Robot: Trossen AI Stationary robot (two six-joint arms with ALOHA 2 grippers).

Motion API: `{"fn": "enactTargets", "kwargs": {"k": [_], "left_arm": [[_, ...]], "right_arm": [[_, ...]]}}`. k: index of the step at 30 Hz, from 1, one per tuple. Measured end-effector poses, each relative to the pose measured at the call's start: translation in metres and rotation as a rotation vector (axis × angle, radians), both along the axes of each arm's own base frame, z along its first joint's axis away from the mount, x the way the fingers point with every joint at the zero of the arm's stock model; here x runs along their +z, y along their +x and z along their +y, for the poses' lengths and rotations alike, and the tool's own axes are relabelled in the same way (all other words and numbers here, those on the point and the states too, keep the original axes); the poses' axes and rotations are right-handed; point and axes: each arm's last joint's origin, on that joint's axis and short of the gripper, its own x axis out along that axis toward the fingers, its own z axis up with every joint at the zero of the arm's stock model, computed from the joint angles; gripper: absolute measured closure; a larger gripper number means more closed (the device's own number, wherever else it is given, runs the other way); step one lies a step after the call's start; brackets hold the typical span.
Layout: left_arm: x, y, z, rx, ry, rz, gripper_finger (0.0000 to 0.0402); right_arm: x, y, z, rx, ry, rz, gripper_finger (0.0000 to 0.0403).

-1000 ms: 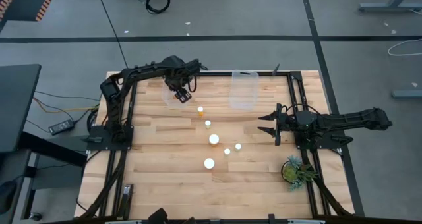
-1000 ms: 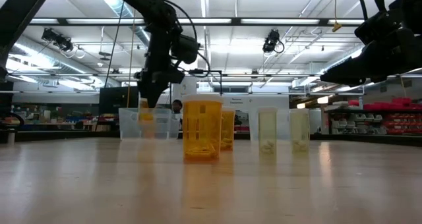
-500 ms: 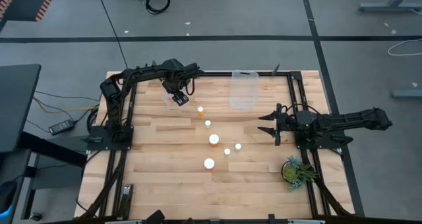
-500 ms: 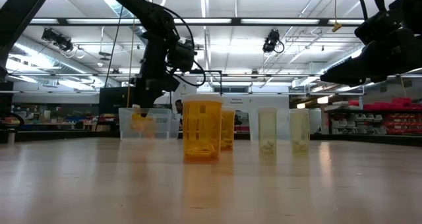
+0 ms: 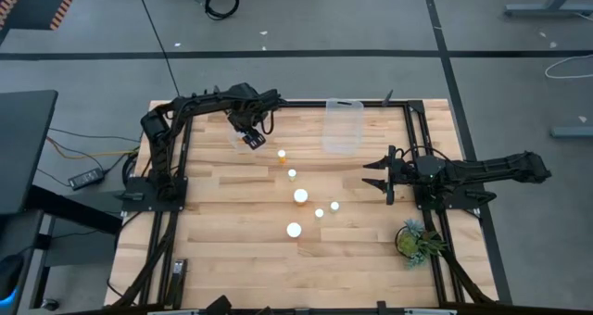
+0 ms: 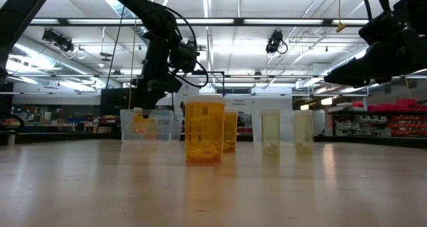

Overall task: Pick and place medicine bottles into bin by pill shape (circle, oval)
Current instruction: Put the orange capsule bottle into the left transparent bin

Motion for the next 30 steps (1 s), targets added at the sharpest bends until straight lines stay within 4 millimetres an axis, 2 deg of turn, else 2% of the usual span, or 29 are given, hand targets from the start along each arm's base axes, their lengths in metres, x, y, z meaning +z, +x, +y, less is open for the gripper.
{"fn": "enactTargets", "kwargs": {"k": [9,17,24,30], "left_arm": [[0.0,0.001,-0.001,0.005,-0.041,-0.027,0.015],[0.0,0.001,-0.001,0.005,-0.04,-0.028,0.0154],[0.001,0.0,-0.001,-0.006,-0.027,-0.018,0.0134],[0.015,0.006,0.004,-0.031,0.0,-0.055,0.0127]], "right_arm": [[0.0,0.0,0.0,0.0,0.0,0.0,0.0187],[0.0,0.0,0.0,0.0,0.0,0.0,0.0187],[0.0,0.0,0.0,0.0,0.0,0.0,0.0187],[0.0,0.0,0.0,0.0,0.0,0.0,0.0187]]}}
